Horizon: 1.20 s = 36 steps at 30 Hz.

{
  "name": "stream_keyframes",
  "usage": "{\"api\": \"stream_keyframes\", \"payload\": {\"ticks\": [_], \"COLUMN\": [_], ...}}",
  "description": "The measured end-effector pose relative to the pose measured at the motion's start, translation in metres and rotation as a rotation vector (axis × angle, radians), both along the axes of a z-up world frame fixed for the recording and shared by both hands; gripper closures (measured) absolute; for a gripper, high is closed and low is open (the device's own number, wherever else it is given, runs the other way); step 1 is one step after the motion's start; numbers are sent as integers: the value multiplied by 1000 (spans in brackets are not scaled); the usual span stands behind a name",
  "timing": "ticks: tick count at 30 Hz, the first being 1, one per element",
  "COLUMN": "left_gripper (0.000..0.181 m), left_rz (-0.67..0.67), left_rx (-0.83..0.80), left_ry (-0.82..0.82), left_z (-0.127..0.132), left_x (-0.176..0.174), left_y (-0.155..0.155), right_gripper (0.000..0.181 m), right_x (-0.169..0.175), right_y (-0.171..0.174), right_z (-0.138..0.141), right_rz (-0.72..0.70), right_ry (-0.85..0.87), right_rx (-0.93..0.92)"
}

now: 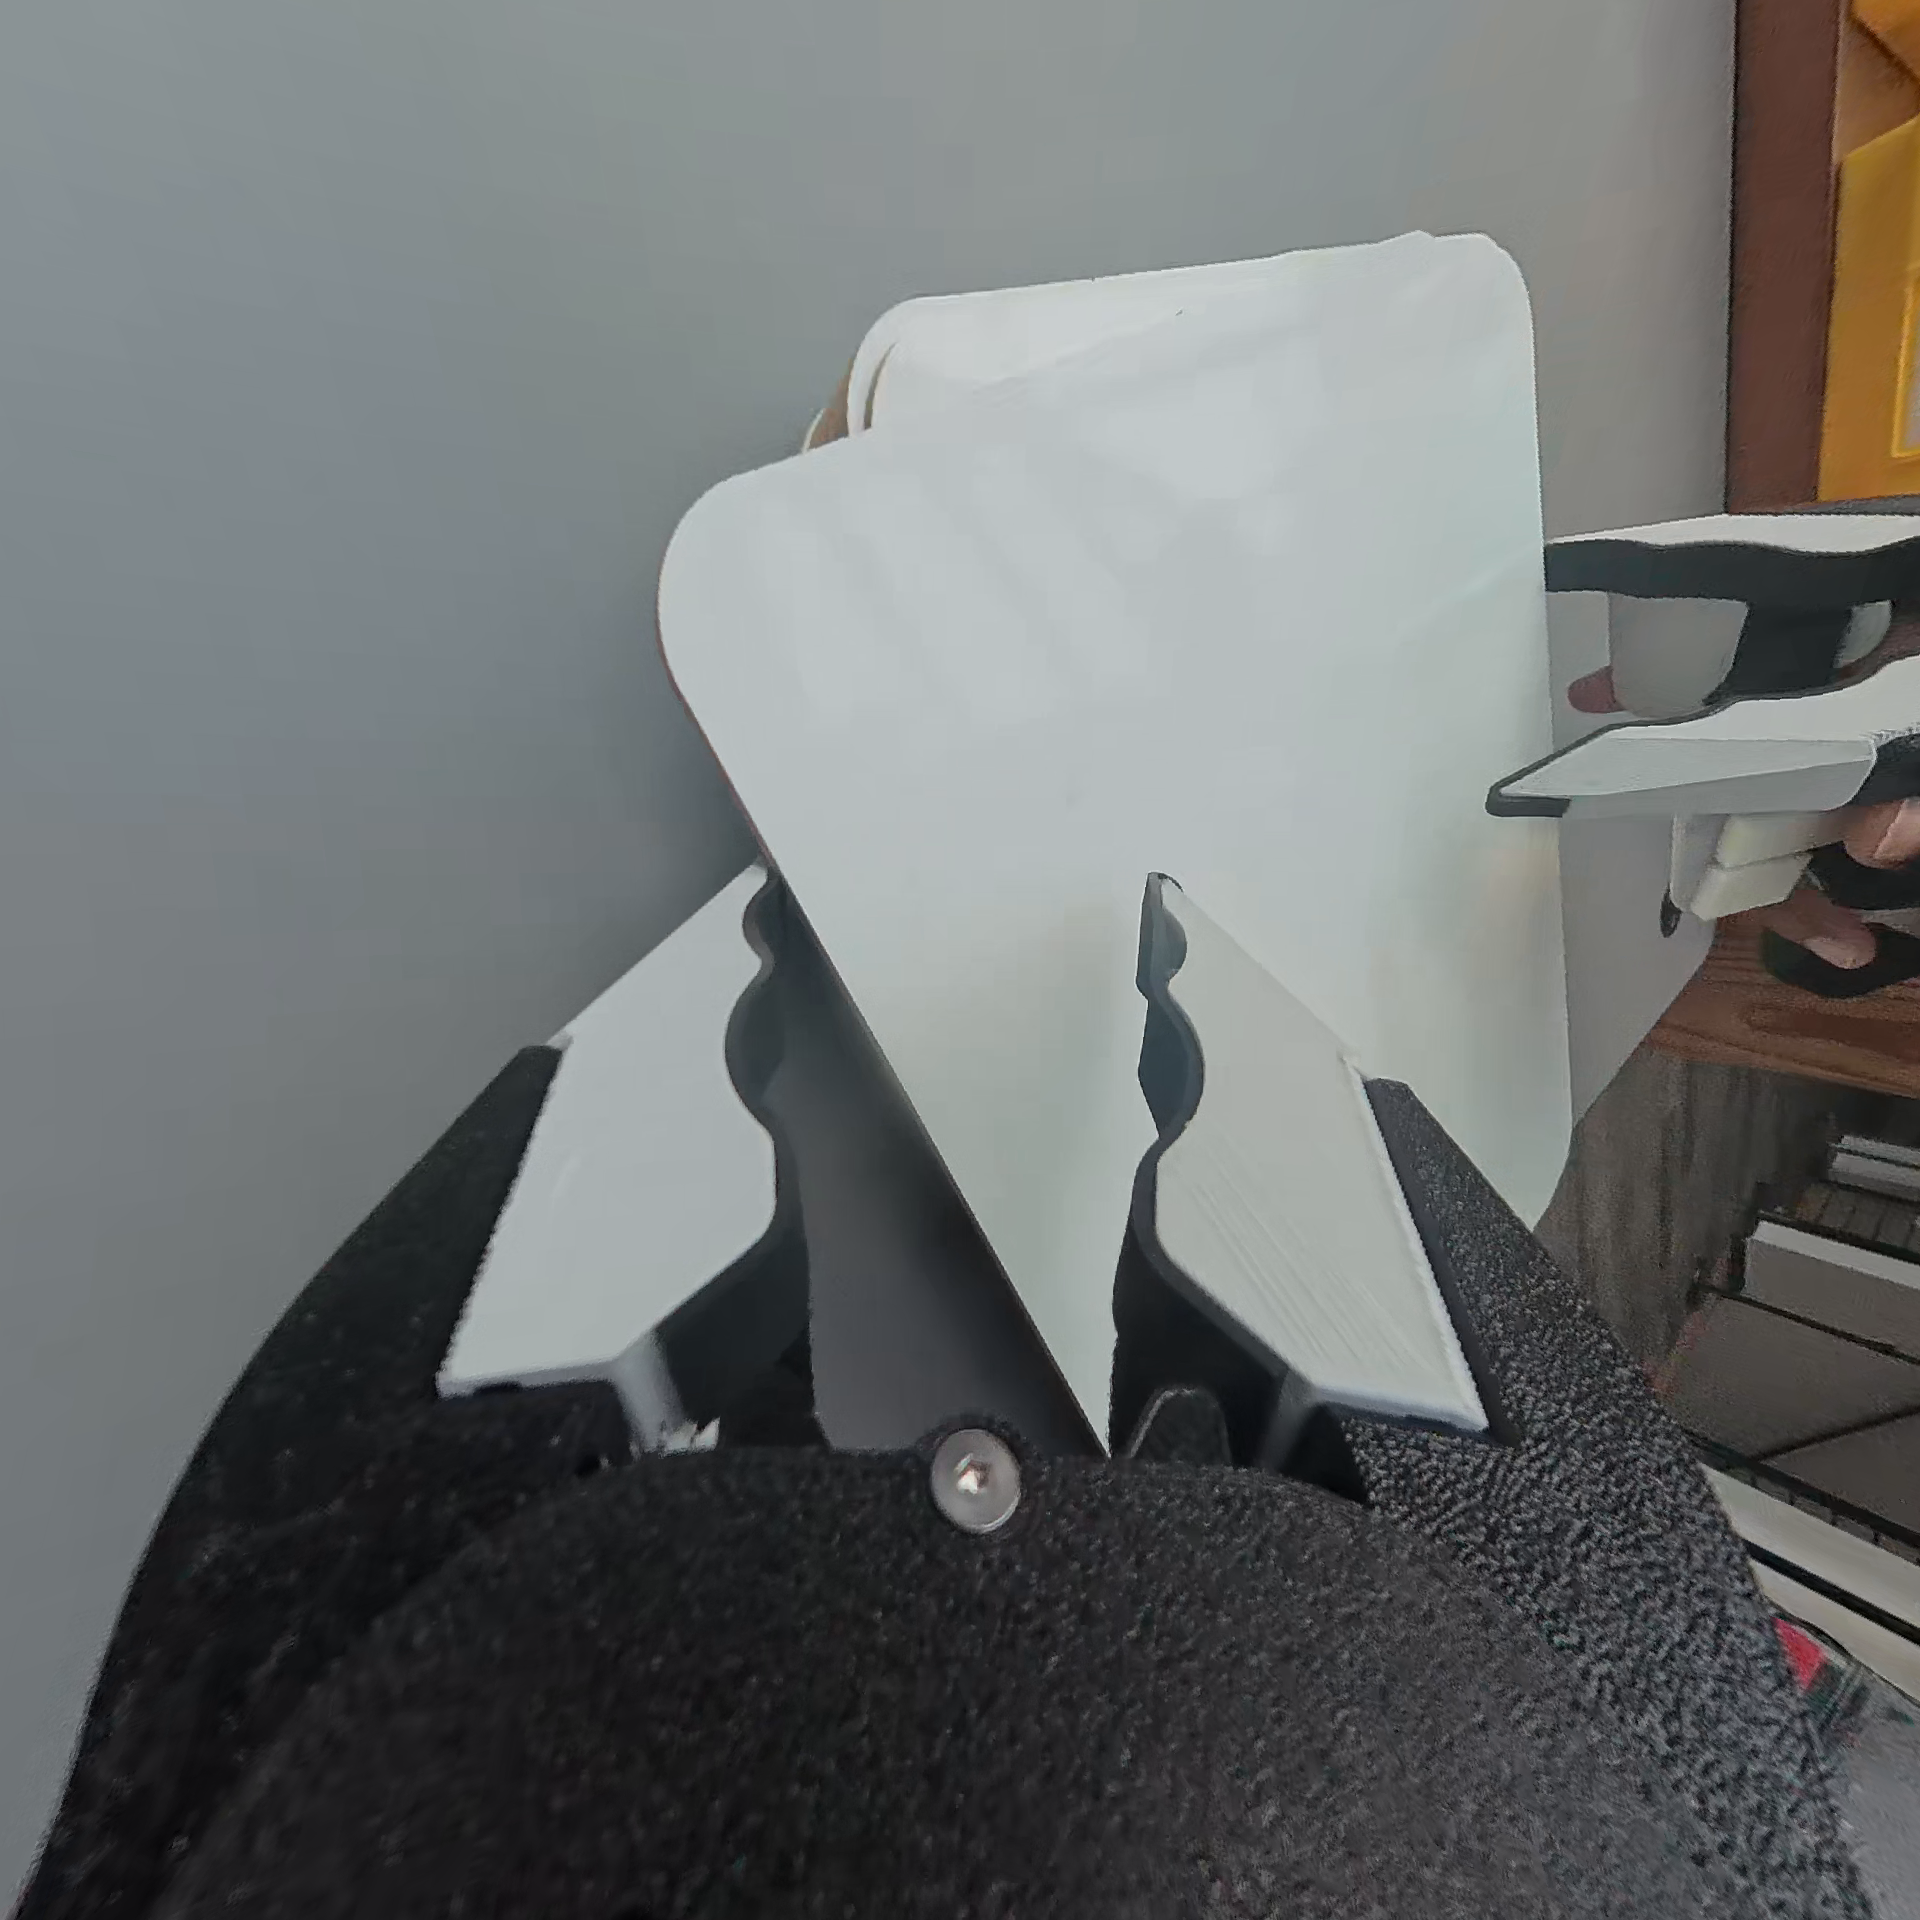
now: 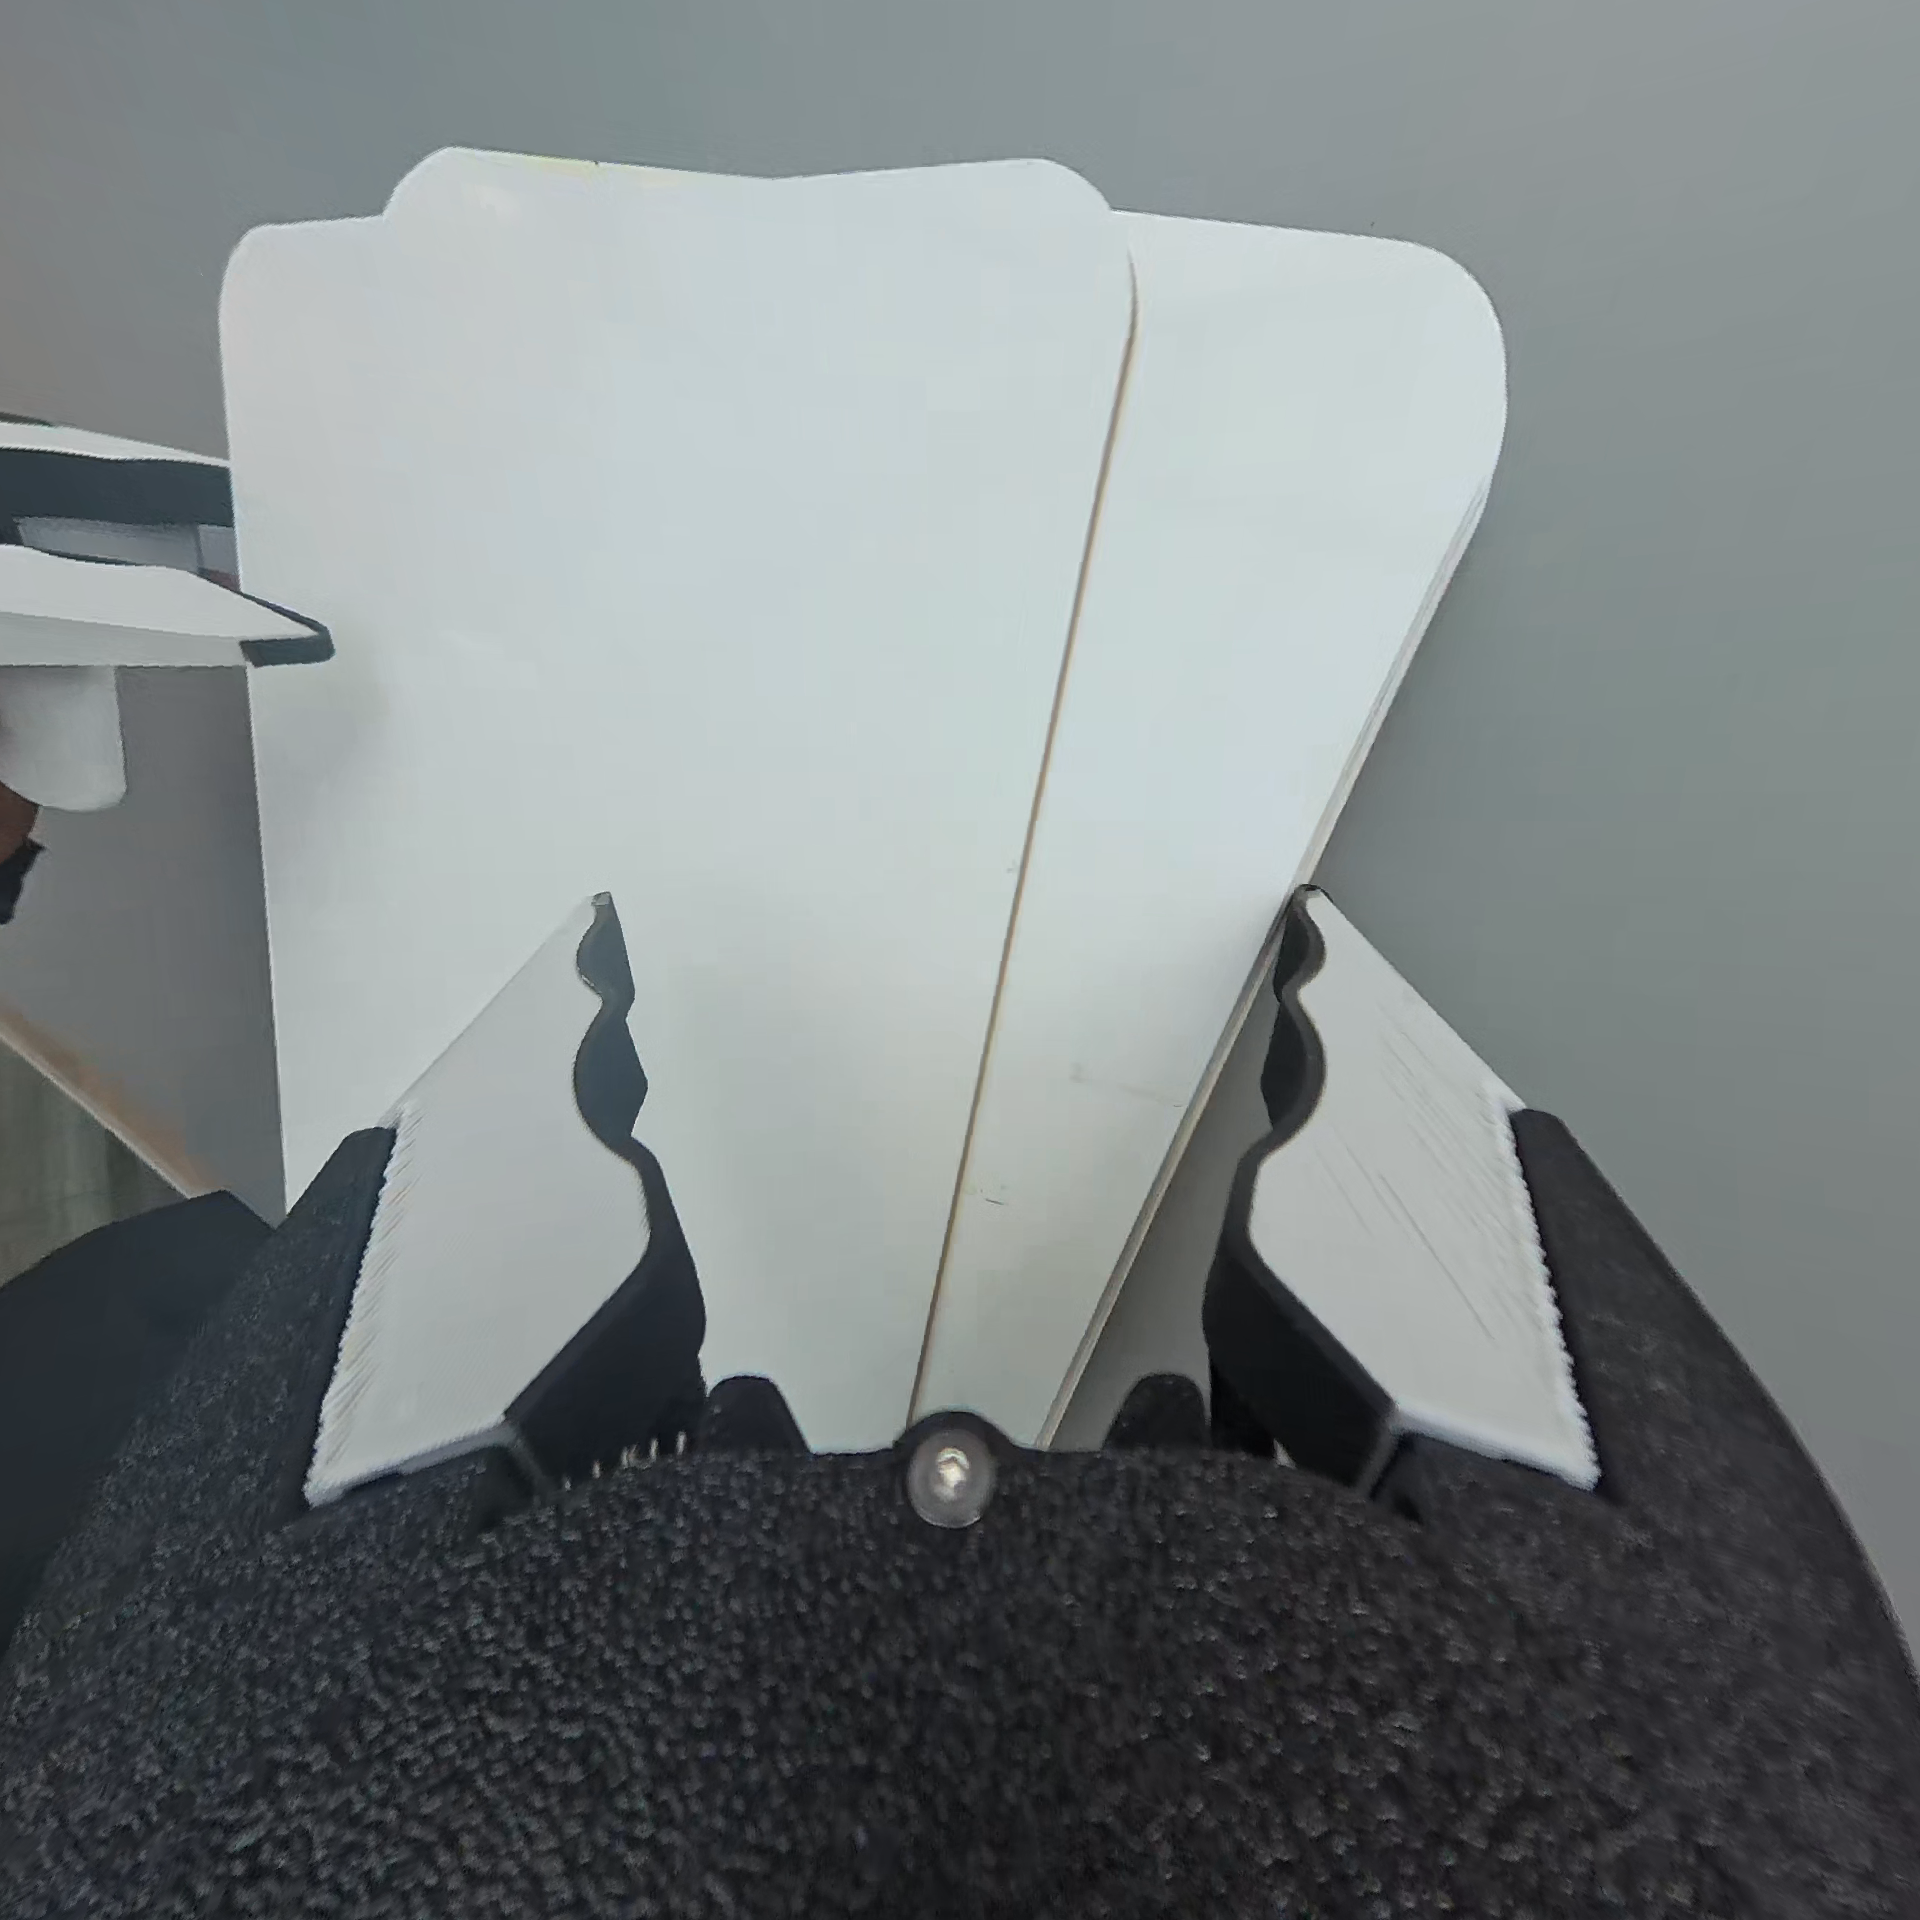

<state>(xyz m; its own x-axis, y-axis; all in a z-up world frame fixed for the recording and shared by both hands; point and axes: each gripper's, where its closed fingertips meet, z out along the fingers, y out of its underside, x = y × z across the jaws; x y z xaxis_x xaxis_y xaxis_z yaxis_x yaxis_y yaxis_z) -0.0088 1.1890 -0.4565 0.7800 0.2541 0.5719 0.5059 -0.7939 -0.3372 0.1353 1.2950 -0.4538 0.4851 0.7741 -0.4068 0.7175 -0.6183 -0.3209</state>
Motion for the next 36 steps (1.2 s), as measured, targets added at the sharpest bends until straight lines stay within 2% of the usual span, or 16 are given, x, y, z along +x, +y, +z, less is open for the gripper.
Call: {"api": "stream_keyframes", "payload": {"ticks": [4, 8, 11, 14, 16, 19, 22, 24, 27, 32, 36], "left_gripper": [116, 107, 114, 118, 119, 120, 118, 117, 116, 120, 121], "left_rz": [-80, -113, -63, -23, -20, -30, -45, -40, -41, -32, -27], "left_rx": [-21, -45, -14, 16, 20, 17, 21, 30, -3, -64, -30], "left_ry": [8, 107, 37, -48, -82, -89, -63, -42, 31, 34, 53], "left_z": [1, -1, 4, 14, 18, 20, 18, 18, 12, 8, 16], "left_x": [25, 31, 29, 27, 31, 47, 66, 73, 69, 62, 56], "left_y": [15, 19, 14, -6, -25, -47, -52, -45, -32, -24, -23], "right_gripper": [54, 53, 59, 63, 65, 64, 64, 64, 63, 63, 66], "right_x": [-1, -4, -2, 21, 47, 91, 126, 140, 143, 132, 131], "right_y": [-3, -1, 4, 5, -9, -54, -103, -129, -150, -146, -148], "right_z": [-2, -2, 1, 13, 17, 15, 12, 10, 5, 4, 7], "right_rz": [20, -2, -21, -71, -110, -147, -197, -242, -291, -364, -375], "right_ry": [-22, -21, 7, 38, 47, 18, -22, -34, -30, -38, -38], "right_rx": [18, 22, 39, 67, 38, -42, -99, -112, -116, -100, -83]}}
